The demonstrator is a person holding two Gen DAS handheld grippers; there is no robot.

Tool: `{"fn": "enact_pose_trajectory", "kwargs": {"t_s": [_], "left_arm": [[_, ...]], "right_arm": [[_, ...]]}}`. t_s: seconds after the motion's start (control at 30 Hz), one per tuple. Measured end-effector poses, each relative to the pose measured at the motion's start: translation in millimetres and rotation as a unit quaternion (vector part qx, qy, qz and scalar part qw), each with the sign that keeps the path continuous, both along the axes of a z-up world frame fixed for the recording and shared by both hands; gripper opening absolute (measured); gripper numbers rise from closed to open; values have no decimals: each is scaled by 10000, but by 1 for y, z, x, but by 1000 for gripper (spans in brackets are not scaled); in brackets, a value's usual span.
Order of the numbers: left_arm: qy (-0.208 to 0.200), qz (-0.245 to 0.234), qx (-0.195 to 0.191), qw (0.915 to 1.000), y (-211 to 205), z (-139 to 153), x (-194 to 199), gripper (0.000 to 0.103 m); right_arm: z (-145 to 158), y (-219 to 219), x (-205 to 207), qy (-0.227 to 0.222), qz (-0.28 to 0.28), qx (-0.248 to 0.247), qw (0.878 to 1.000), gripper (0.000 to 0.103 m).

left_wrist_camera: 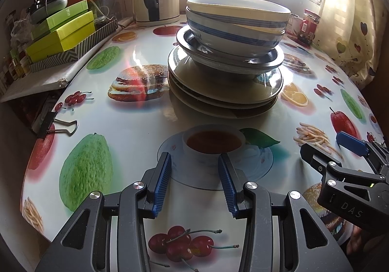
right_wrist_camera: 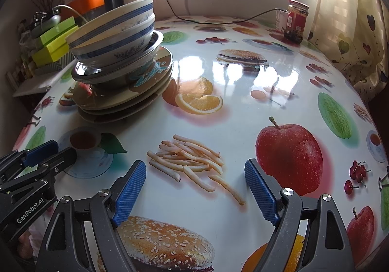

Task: Organize plates and bowls

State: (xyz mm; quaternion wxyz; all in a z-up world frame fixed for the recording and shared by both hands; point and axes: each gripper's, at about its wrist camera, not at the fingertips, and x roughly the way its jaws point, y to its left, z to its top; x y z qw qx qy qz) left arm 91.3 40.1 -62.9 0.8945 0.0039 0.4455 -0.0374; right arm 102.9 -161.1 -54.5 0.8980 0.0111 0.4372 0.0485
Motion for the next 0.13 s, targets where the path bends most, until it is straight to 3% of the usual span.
{"fn": "enact_pose_trajectory", "kwargs": {"t_s": [0.13], "left_arm": [[4,-1,1,10000,1,0,0,42]], "right_arm": [[0,0,0,2,-1,-2,10000,84]]}}
